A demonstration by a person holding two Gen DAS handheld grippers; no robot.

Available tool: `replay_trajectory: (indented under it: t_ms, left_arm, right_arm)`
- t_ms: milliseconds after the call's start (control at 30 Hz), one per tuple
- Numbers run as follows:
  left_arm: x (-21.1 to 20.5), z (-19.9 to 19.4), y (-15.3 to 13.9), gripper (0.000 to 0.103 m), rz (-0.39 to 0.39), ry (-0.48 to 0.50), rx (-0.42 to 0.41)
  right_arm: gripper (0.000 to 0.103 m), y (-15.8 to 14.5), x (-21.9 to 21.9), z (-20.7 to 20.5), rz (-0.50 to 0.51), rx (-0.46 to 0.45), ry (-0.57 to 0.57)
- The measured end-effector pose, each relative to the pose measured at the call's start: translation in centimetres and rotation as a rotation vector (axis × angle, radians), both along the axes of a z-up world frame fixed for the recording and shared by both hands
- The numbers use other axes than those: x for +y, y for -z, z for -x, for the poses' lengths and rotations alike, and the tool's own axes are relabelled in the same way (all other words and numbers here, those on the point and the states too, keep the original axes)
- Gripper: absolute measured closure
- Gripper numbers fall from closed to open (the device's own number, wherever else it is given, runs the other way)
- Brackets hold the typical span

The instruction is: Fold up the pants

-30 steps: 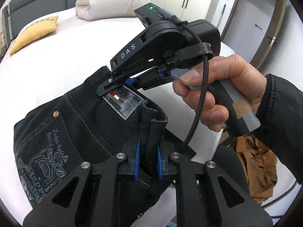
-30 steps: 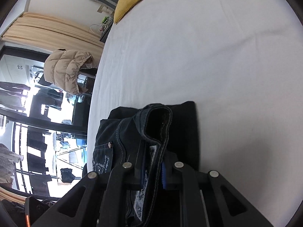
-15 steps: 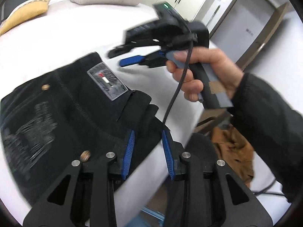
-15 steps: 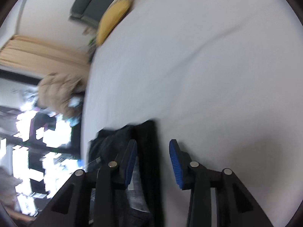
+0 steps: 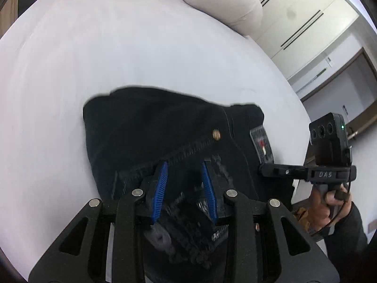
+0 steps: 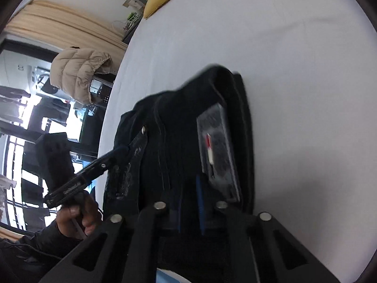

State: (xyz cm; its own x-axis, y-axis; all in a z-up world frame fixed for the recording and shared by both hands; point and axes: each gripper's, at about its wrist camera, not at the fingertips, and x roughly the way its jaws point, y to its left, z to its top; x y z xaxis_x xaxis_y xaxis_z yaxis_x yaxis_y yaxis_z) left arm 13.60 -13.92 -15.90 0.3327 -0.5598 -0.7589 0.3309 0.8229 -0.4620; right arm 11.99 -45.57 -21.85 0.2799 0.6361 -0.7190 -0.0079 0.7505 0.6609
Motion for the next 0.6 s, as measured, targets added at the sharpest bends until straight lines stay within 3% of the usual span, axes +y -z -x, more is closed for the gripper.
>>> replay_trajectory:
  t_ms: [367, 467, 500, 533, 600]
  left_arm:
    - [-1.5, 10.9, 0.6, 0.074, -0.139, 0.215, -0.202]
    - [-0.2, 12.2, -0.1, 0.074, -0.121, 0.24, -0.203]
    - [0.3, 12.3, -0.4, 0.074, -0.103, 0.24, -0.188]
    - [1.3, 12.5, -1.1, 0.074, -0.084, 0.234, -0.177]
    - [3.4, 12.3, -2.1, 0.072, -0.056, 0.188, -0.175]
  right_arm:
    - [0.091, 0.2, -1.5, 5.5, -0.058, -0.099, 0.072]
    - [0.09, -0.3, -1.6, 6.9, -0.065, -0.109, 0.08]
    - [0.081, -0.7, -2.0, 7.5, -0.064, -0.118, 0.086]
    - [0.064, -1.1, -2.4, 7.7, -0.066, -0.126, 0.094]
    - [0.039, -2.5, -3.7, 8.6, -0.07, -0.158, 0.148]
